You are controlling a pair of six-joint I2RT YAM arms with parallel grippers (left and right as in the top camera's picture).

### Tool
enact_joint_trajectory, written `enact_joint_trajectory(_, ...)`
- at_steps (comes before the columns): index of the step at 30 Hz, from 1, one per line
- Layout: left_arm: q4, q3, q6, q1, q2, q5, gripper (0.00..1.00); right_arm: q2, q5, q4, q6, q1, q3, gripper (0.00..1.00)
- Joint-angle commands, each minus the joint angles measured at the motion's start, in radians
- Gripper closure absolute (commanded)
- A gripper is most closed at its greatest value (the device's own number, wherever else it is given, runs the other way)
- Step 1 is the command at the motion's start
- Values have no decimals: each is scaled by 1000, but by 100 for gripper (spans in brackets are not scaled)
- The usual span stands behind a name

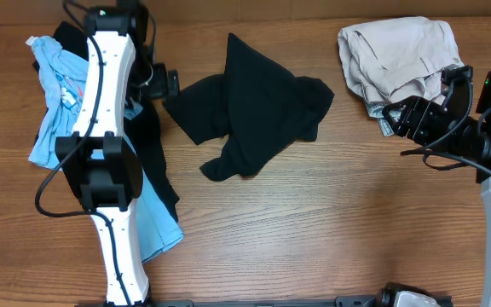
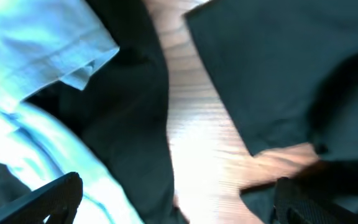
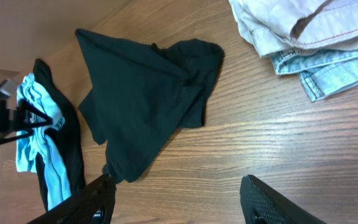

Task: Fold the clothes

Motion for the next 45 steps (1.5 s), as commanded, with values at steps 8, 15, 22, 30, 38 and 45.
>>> enact_joint_trajectory(8, 176, -335, -25, 128, -6, 37, 0, 2, 29, -2, -21, -3, 9, 32)
enact_joint_trajectory(15, 343, -503, 70, 142, -6, -85, 0, 3, 29, -1, -21, -3, 9, 32)
enact_joint_trajectory(22, 592, -660, 226, 196, -6, -370, 0, 5, 29, 5, -21, -3, 9, 32)
enact_joint_trajectory(30, 744, -739, 368, 299, -6, -416, 0, 35, 47, 2, -21, -3, 9, 32)
enact_joint_trajectory(38, 771, -739, 369, 414, -6, -471, 0, 48, 47, 7, -21, -3, 9, 32)
enact_joint_trajectory(45, 748, -709, 363, 447, -7, -391, 0, 48, 47, 32, -20, -3, 9, 32)
